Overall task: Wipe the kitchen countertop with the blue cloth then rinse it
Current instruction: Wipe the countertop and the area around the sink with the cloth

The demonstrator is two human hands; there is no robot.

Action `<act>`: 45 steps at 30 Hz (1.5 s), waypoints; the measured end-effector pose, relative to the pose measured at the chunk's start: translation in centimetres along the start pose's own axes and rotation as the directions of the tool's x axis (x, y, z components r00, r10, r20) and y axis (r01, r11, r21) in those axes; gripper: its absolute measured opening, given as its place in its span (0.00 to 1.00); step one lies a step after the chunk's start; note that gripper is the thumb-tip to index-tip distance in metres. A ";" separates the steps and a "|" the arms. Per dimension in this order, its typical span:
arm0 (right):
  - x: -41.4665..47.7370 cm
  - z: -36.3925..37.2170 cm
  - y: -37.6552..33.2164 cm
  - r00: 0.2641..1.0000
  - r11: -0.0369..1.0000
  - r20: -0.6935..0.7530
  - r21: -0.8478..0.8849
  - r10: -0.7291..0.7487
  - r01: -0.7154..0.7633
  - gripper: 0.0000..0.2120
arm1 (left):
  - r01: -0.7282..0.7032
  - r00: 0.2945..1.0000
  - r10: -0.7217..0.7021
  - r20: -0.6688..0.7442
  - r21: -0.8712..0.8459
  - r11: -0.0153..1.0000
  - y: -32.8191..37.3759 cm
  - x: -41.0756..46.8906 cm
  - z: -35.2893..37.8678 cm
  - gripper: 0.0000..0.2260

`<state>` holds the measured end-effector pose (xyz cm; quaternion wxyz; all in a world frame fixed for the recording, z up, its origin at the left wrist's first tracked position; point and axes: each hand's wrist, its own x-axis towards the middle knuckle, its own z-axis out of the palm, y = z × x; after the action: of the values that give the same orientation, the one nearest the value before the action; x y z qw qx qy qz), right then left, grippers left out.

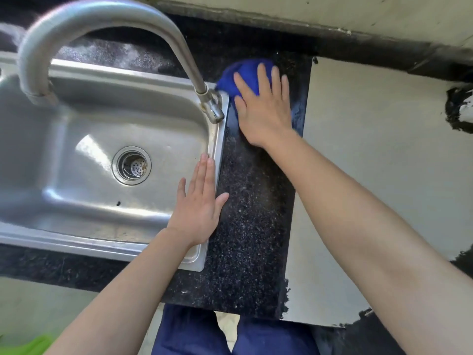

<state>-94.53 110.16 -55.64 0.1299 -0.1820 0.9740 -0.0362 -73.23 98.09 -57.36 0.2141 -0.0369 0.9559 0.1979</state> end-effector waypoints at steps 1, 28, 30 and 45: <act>2.0 -0.7 -0.3 1.000 1.000 -0.002 -0.025 0.019 -0.019 0.26 | 0.000 1.000 0.000 0.004 -0.002 1.000 0.1 0.0 0.0 0.32; -17.3 4.4 3.0 0.996 0.993 -0.088 0.115 0.000 0.010 0.24 | 0.016 1.000 -0.016 -0.009 0.000 1.000 -0.1 0.2 -0.1 0.33; -16.8 4.2 4.1 0.995 0.991 -0.048 0.092 -0.089 0.093 0.24 | 0.033 0.999 -0.033 -0.007 0.011 0.999 0.1 0.2 -0.3 0.33; -10.5 3.8 1.8 0.996 0.985 -0.087 0.171 0.015 0.000 0.26 | 0.102 0.995 -0.096 -0.042 0.175 0.979 0.6 -0.2 -0.4 0.34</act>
<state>-84.72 115.55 -57.02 0.1023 -0.1646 0.9728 -0.1271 -73.30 98.48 -56.77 0.2102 -0.0683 0.9701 0.1007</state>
